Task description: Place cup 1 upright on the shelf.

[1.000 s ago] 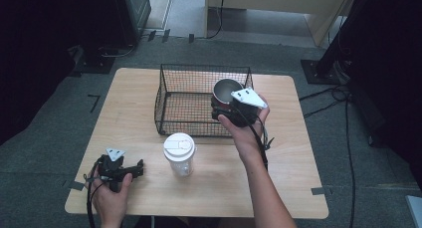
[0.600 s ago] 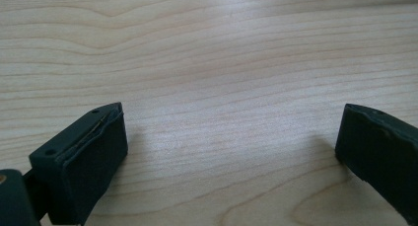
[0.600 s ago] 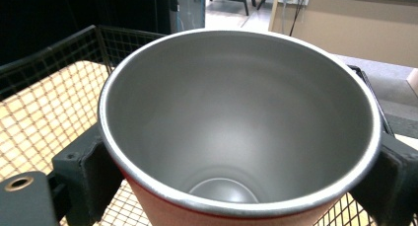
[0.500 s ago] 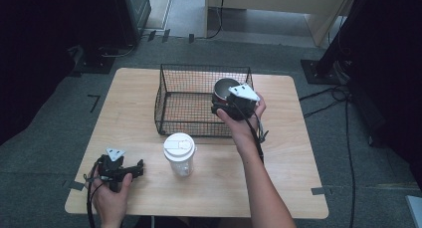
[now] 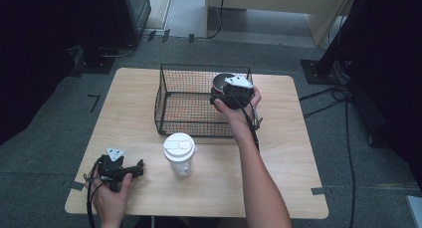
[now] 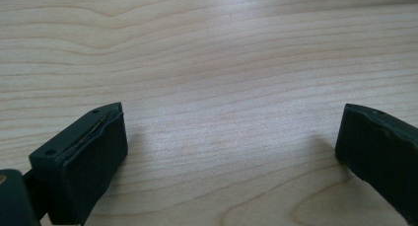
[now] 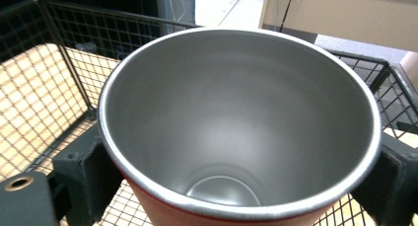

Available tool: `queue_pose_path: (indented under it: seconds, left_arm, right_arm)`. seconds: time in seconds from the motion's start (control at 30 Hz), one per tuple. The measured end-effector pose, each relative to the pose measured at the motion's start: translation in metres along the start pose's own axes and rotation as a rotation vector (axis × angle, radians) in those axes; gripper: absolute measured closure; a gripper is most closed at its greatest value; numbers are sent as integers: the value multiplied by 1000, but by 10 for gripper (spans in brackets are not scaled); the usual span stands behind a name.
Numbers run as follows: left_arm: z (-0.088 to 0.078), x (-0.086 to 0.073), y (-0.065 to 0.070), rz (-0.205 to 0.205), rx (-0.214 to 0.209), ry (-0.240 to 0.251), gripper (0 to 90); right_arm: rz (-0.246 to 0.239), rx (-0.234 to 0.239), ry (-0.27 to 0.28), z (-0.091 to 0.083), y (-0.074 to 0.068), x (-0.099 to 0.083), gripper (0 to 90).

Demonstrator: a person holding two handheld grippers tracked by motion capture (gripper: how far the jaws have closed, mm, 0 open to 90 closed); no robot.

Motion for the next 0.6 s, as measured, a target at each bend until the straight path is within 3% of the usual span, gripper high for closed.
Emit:
queue_pose_path:
  seconds: [0.33, 0.47, 0.6]
  left_arm:
    - [0, 0, 0, -1, 0, 0, 1]
    - [0, 0, 0, 2, 0, -2, 1]
    - [0, 0, 0, 1, 0, -1, 1]
  right_arm:
    - [17, 3, -17, 15, -2, 0, 75]
    - [-3, -21, -19, 24, -2, -3, 75]
    - [0, -16, -31, 31, 0, -6, 75]
Point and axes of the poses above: each handheld gripper's, and its own axes: z roughly forward along the jaws, x roughly out of its top, y roughly to its right, the point moved 5 cm from there along z, roughly forward along the jaws, and after that the axes turned 4 degrees about -x, right-handed, at the moved point
